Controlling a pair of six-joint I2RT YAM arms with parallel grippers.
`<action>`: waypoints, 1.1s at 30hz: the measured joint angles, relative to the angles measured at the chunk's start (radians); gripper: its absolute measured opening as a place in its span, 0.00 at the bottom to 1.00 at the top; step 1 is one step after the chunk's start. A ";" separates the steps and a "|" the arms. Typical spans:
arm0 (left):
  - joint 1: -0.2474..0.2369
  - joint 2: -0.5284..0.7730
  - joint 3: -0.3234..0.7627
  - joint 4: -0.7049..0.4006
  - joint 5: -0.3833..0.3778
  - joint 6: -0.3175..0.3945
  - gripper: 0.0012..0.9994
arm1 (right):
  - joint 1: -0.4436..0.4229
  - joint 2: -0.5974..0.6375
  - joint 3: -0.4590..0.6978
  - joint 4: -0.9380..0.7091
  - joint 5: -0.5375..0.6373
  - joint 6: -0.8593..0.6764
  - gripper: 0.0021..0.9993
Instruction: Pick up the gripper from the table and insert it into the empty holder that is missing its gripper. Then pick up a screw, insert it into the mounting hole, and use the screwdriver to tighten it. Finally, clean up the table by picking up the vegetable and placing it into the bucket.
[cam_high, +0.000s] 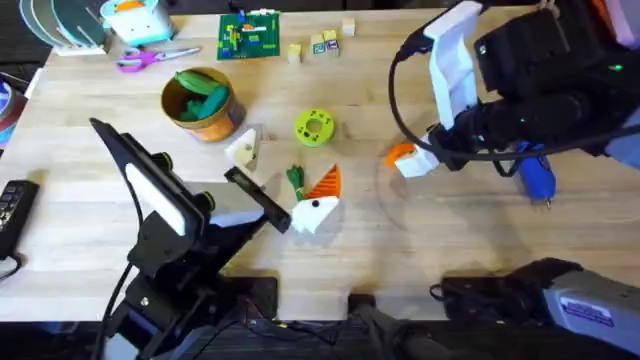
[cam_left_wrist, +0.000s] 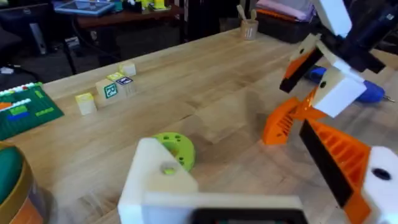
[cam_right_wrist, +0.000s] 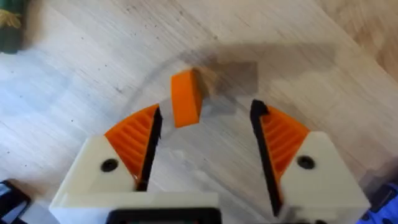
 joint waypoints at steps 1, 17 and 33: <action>0.000 0.000 0.000 0.000 0.000 0.000 0.99 | 0.000 0.009 0.000 0.000 0.001 -0.011 0.84; 0.000 0.000 0.000 0.000 0.000 0.000 0.99 | 0.023 0.025 0.000 0.008 -0.017 -0.067 0.42; 0.000 0.000 0.000 0.000 0.000 0.000 0.99 | 0.023 -0.023 0.036 -0.035 -0.014 -0.001 0.01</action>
